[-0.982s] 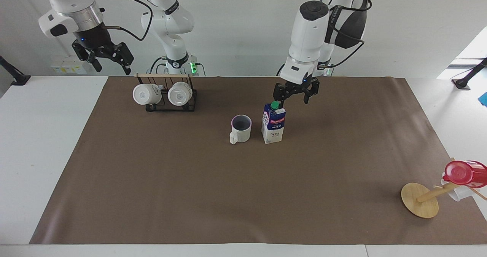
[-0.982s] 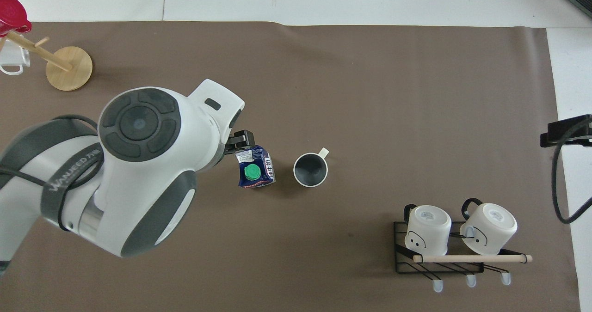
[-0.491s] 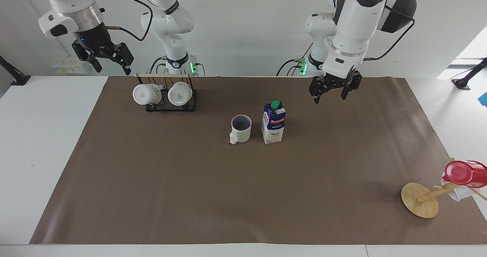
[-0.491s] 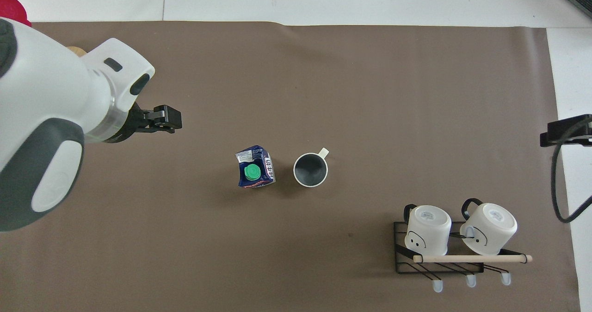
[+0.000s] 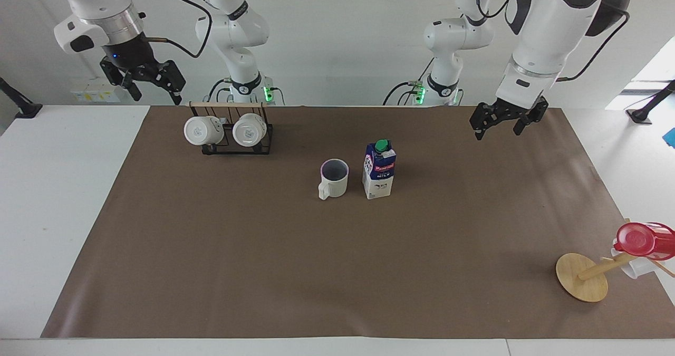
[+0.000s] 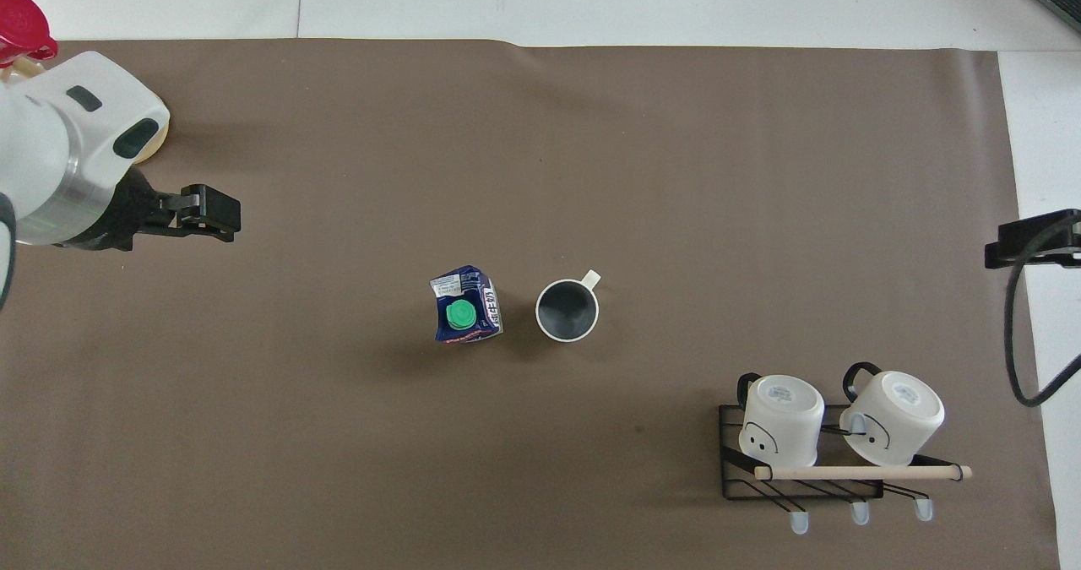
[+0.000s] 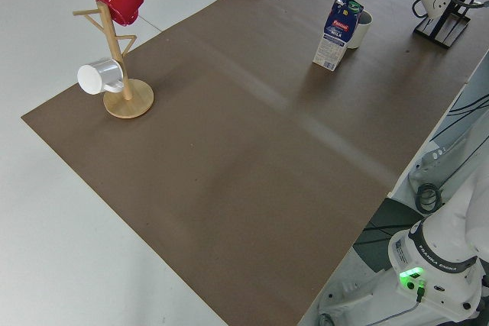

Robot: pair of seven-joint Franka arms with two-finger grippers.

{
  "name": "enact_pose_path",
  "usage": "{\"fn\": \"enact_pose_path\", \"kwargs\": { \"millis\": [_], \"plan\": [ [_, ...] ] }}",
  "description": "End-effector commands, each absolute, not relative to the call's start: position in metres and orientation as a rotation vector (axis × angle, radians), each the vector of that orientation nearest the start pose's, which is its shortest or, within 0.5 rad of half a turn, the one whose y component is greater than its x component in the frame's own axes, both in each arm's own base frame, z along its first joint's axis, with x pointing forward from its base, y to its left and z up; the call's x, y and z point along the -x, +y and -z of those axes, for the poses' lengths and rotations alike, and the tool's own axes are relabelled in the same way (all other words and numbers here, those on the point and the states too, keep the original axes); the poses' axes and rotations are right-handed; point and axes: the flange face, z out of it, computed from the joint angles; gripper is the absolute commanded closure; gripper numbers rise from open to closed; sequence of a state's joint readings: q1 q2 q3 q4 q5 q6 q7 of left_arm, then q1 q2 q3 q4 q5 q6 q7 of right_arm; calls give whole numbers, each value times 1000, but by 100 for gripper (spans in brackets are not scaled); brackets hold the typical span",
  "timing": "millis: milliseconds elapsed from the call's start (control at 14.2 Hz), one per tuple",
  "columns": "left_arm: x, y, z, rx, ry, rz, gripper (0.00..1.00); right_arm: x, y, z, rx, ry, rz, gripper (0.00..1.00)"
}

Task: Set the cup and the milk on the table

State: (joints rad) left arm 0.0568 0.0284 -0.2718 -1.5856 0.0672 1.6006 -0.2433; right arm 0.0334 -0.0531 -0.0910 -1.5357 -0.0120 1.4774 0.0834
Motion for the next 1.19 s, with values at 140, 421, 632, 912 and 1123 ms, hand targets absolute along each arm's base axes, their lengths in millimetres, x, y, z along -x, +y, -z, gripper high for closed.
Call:
{"fn": "enact_pose_path", "kwargs": {
  "millis": [140, 421, 632, 912, 1123],
  "plan": [
    [-545, -76, -617, 3074, -35, -69, 0, -522, -32, -661, 3146, 249, 17, 0],
    [-542, -55, -622, 3089, -40, -91, 0, -521, -32, -659, 3147, 239, 10, 0],
    [-541, -49, -622, 3138, -41, -112, 0, -520, -30, -659, 3150, 237, 15, 0],
    [-541, -54, -625, 3165, 4, -92, 0, -519, -30, -652, 3164, 237, 50, 0],
    [-540, -55, -625, 3171, 2, -96, 0, -519, -29, -652, 3161, 232, 40, 0]
  ]
}}
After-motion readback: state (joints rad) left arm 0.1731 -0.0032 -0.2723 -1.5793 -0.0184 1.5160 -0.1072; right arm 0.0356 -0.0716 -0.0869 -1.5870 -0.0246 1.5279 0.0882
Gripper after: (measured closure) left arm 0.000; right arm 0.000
